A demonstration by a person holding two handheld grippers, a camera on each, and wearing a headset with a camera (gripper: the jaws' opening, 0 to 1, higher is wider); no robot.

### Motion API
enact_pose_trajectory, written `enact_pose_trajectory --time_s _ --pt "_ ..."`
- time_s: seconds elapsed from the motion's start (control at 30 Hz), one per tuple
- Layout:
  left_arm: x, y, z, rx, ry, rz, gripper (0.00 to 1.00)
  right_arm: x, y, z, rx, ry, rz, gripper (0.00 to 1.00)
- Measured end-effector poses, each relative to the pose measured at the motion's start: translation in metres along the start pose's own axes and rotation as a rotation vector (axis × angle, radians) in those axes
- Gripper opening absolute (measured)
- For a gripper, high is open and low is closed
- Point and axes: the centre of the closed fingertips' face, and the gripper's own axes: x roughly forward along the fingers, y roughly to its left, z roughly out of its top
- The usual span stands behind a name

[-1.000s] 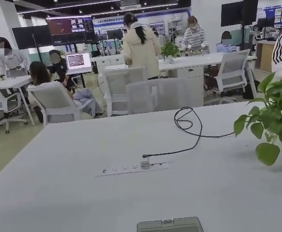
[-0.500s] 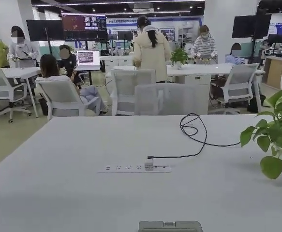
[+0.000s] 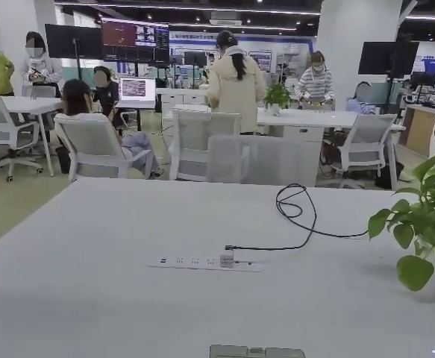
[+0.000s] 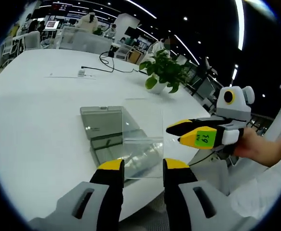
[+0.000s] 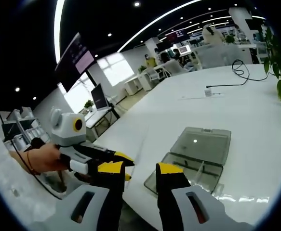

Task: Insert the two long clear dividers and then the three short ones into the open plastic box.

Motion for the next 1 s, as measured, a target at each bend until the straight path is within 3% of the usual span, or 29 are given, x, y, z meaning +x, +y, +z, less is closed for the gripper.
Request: enact_pose_trajectory --time_s 0.33,0.5,0.63,0.77,1.0 --pt "0.002 -0.013 0.006 0.041 -0.009 -0.042 0.3 0.006 0.001 -0.002 0.072 -0.007 -0.03 0.16" --pt "0.002 -0.014 0.006 0.062 -0.007 -0.038 0.3 0.007 0.004 -0.002 0.095 -0.014 -0.03 0.08" --pt "0.003 -0.014 0.006 0.061 -0.014 -0.04 0.3 0.007 0.002 -0.002 0.131 -0.022 -0.065 0.07" --pt "0.003 -0.015 0.006 0.073 -0.015 -0.047 0.28 0.007 0.0 -0.001 0.144 -0.019 -0.068 0.07" --pt "0.003 -0.019 0.004 0.087 -0.011 -0.069 0.34 0.009 0.0 -0.001 0.153 -0.002 -0.07 0.07"
